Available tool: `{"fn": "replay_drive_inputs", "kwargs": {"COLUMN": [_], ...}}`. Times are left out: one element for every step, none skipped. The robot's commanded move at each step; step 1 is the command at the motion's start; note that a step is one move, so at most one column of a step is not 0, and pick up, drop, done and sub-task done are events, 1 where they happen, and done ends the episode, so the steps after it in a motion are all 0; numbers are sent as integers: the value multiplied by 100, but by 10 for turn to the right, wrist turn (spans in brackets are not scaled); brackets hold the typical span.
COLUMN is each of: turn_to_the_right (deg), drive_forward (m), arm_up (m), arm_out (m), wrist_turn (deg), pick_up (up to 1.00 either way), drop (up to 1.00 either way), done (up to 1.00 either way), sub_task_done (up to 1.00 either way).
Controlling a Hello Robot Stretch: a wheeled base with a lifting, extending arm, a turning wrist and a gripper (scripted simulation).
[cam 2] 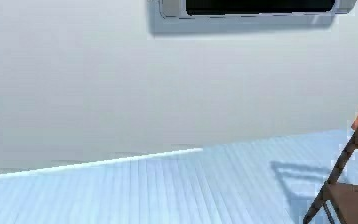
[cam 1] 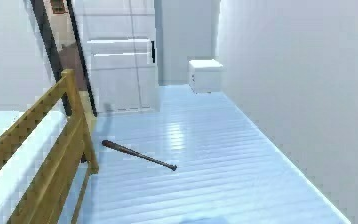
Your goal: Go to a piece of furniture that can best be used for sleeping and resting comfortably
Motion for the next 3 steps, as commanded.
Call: {"fn": "replay_drive_inputs", "kwargs": {"turn_to_the_right": [-450, -210, 0], "drive_forward": [0, 0, 0], "arm_up": [0, 0, 0], "arm_out": [0, 0, 0], "wrist_turn": [0, 0, 0], "pick_up": [0, 0, 0], "drop": [0, 0, 0], "done": [0, 0, 100], "sub_task_done": [0, 0, 0]}}
